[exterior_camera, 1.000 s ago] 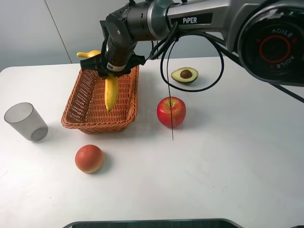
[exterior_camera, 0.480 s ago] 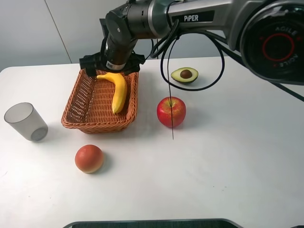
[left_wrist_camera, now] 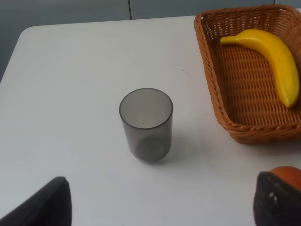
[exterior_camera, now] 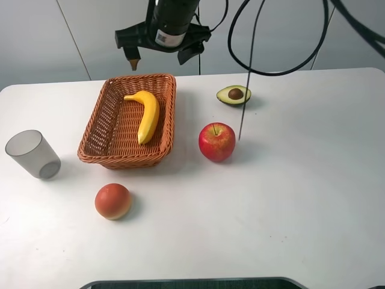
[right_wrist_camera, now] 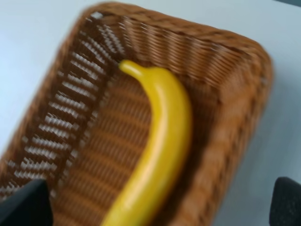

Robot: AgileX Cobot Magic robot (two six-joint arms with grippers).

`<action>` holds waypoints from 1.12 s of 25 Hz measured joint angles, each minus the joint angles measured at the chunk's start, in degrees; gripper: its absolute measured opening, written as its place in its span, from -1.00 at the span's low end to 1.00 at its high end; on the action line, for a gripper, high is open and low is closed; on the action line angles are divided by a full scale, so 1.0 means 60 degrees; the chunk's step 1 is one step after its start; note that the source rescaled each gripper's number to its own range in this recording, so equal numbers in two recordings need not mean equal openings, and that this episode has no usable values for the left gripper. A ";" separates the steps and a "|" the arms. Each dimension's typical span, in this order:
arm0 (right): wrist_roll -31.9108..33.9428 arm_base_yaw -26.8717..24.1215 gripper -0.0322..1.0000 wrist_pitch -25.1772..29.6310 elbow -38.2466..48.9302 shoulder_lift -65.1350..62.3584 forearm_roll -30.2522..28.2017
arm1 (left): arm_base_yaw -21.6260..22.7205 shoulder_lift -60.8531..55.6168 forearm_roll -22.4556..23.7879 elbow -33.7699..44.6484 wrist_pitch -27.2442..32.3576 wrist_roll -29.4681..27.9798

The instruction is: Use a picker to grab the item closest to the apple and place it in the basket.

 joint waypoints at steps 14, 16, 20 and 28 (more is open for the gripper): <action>-0.0706 -0.3081 1.00 0.0032 0.6332 -0.4839 0.0411 | 0.0000 0.0000 0.0000 0.0000 0.0000 0.0000; -0.0974 -0.3644 1.00 0.0032 0.7059 -0.5610 0.0411 | 0.0000 0.0000 0.0000 0.0000 0.0000 0.0000; -0.1470 -0.4632 1.00 0.0050 0.8269 -0.7058 0.0340 | 0.0000 0.0000 0.0000 0.0000 0.0000 0.0000; -0.2225 -0.5659 1.00 0.0315 0.9683 -0.9530 0.0240 | 0.0000 0.0000 0.0000 0.0000 0.0000 -0.0022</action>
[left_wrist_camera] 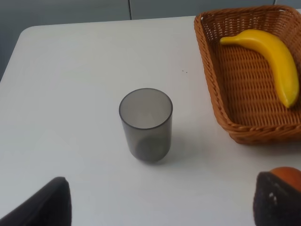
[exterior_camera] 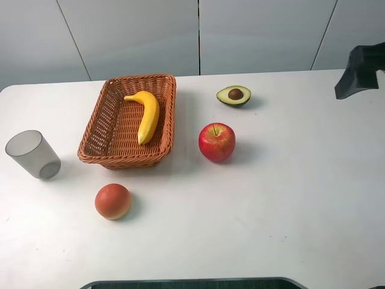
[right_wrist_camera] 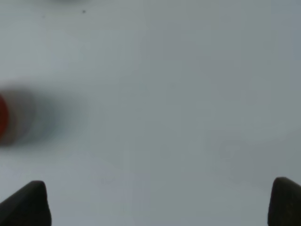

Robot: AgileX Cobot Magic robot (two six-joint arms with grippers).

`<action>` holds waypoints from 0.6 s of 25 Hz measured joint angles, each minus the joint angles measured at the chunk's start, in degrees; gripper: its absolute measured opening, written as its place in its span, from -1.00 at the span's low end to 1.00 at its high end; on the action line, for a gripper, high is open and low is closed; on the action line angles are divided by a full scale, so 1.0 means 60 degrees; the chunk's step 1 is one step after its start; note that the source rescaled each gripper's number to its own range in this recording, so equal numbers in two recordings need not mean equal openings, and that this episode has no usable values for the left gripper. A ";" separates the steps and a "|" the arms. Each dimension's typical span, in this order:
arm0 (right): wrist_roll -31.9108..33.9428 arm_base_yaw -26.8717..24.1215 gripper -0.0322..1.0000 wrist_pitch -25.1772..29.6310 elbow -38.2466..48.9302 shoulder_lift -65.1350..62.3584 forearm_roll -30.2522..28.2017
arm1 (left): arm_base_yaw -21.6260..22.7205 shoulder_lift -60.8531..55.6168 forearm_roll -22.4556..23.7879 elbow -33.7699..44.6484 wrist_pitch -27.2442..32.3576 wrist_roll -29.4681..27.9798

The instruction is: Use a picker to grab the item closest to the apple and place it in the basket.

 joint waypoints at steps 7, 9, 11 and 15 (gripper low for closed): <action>-0.0301 -0.0015 1.00 0.0501 0.0760 -0.2476 -0.0020 | 0.0000 0.0000 0.0000 0.0000 0.0000 -0.0019; -0.0374 -0.0015 1.00 0.0765 0.0932 -0.3266 -0.0020 | 0.0000 0.0000 0.0000 0.0000 0.0000 -0.0019; -0.0532 -0.0015 1.00 0.1111 0.1127 -0.3987 -0.0020 | 0.0000 0.0000 0.0000 0.0000 0.0000 -0.0019; -0.0816 -0.0015 1.00 0.1731 0.1580 -0.5238 0.0036 | 0.0000 0.0000 0.0000 0.0000 0.0000 -0.0019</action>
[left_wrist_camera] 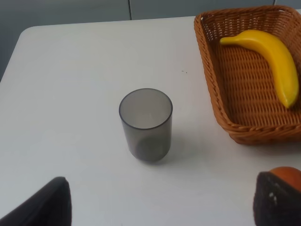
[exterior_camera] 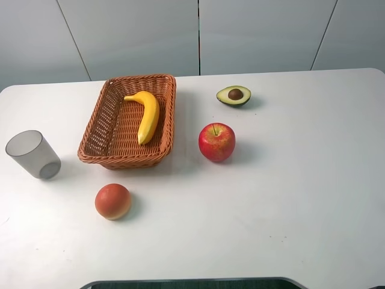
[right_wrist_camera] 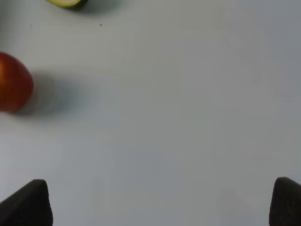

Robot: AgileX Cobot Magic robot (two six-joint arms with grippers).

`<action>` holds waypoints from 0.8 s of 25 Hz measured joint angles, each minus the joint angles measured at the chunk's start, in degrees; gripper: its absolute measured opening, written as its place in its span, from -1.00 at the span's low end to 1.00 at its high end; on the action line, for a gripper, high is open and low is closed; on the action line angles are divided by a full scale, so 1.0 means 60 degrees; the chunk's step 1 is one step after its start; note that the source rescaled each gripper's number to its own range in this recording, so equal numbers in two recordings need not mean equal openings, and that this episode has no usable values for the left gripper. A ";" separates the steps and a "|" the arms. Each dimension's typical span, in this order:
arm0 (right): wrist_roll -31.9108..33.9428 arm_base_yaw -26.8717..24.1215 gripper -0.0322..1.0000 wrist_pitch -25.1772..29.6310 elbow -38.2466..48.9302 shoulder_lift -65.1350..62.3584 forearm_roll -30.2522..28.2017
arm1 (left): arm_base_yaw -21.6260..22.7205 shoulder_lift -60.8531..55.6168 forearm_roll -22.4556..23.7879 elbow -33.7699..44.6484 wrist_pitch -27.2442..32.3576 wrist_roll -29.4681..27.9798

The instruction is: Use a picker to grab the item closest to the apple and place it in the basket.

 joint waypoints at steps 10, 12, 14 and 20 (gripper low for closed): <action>-0.0058 0.0000 1.00 0.0217 0.0896 -0.1888 0.0218 | 0.0000 0.0000 0.0000 0.0000 0.0000 0.0000; -0.0058 0.0044 1.00 0.0217 0.1009 -0.2201 0.0218 | 0.0000 0.0000 0.0000 0.0000 0.0000 0.0000; -0.0084 0.0223 1.00 0.0217 0.1126 -0.2508 0.0218 | 0.0000 0.0000 0.0000 0.0000 0.0000 0.0000; -0.0162 0.0397 1.00 0.0160 0.1572 -0.3936 0.0151 | 0.0000 0.0000 0.0000 0.0000 0.0000 0.0000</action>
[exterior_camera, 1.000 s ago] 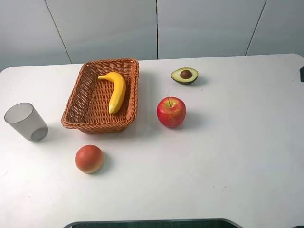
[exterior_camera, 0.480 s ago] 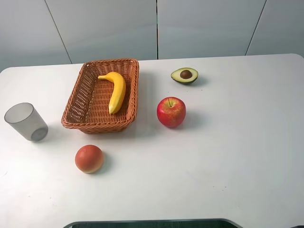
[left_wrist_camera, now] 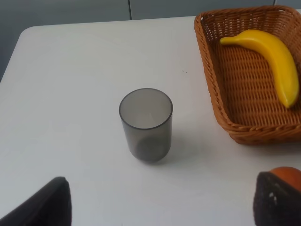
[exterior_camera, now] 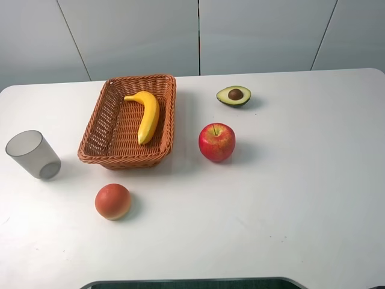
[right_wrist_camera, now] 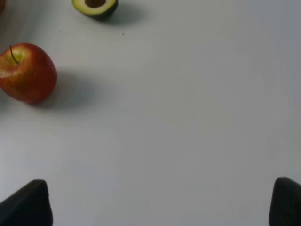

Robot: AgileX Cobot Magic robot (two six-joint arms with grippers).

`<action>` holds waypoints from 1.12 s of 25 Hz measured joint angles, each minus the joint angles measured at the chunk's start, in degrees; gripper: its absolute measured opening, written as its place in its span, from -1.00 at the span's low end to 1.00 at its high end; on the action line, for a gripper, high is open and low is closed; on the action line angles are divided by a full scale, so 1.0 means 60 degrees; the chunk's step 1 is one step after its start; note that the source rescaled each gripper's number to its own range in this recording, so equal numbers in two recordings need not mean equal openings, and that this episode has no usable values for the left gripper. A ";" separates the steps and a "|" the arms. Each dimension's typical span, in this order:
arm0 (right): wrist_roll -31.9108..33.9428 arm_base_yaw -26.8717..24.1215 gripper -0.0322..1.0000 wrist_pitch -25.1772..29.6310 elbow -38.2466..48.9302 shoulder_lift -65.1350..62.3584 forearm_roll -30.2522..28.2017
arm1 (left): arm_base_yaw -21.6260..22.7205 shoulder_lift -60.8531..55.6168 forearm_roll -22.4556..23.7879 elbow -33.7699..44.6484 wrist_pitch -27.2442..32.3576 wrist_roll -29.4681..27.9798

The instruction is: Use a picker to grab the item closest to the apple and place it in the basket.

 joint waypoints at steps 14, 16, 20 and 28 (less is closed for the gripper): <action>-0.0142 0.0000 1.00 0.0000 0.0056 -0.1627 0.0000 | 0.0000 0.0000 0.0000 0.0000 0.0000 0.0000; -0.0157 0.0000 1.00 0.0000 0.0056 -0.1627 0.0000 | 0.0000 0.0000 0.0000 0.0000 0.0000 0.0000; -0.0164 0.0000 1.00 0.0000 0.0056 -0.1627 0.0000 | 0.0000 0.0000 0.0000 0.0000 0.0000 0.0000; -0.0367 0.0000 1.00 0.0000 0.0056 -0.1627 0.0000 | 0.0000 0.0000 0.0000 0.0000 0.0000 0.0000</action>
